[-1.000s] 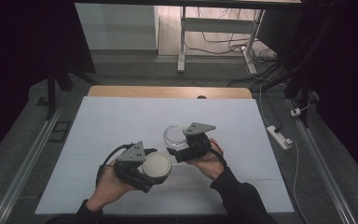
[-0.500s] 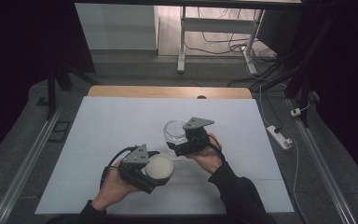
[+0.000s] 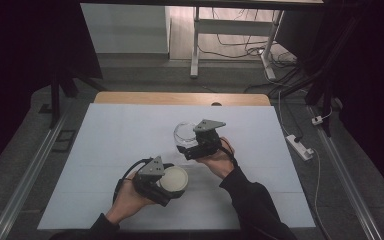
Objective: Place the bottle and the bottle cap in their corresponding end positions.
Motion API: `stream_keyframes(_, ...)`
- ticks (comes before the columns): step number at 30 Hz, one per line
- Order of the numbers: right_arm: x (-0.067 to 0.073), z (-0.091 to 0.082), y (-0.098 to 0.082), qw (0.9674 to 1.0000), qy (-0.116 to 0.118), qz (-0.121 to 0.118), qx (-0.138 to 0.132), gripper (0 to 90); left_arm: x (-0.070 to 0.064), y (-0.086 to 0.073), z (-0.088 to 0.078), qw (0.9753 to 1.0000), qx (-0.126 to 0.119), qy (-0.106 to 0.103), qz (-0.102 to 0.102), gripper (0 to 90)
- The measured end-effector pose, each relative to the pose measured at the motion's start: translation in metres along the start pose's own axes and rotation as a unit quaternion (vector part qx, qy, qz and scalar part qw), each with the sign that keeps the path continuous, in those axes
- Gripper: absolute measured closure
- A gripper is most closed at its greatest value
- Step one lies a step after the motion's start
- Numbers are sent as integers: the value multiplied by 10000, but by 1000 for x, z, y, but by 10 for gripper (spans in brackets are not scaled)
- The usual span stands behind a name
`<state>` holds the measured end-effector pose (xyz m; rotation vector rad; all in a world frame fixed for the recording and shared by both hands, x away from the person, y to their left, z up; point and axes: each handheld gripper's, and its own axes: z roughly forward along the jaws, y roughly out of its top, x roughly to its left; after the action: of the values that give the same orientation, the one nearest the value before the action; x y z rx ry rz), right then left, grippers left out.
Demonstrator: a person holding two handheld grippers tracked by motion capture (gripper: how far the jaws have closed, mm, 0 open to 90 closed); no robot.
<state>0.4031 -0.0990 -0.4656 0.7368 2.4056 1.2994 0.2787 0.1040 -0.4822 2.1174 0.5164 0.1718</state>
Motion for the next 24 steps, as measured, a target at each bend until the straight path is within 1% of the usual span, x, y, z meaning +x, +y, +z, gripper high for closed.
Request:
stream_keyframes(2, -1, 2, 1, 10000, -3, 6, 0, 66, 1, -2, 3, 10000, 35, 28, 4, 79)
stream_keyframes(4, -3, 7, 2, 10000, -10, 26, -5, 66, 2, -3, 7, 10000, 31, 32, -19, 79)
stream_keyframes(8, -6, 13, 3, 10000, -61, -19, 39, 66, 6, -6, 15, 9999, 61, 66, -56, 79)
stream_keyframes(14, -11, 20, 3, 9999, -124, -9, 66, 66, 9, -8, 23, 9999, 85, 101, -98, 79)
stream_keyframes(20, -18, 26, 5, 9998, -177, 42, 42, 66, 16, -10, 31, 9997, 100, 121, -204, 79)
stream_keyframes(22, -20, 29, 6, 9998, -194, 50, 45, 66, 19, -11, 36, 9995, 109, 115, -267, 79)
stream_keyframes(24, -21, 30, 6, 9998, -196, 55, 38, 66, 20, -12, 38, 9995, 129, 125, -273, 79)
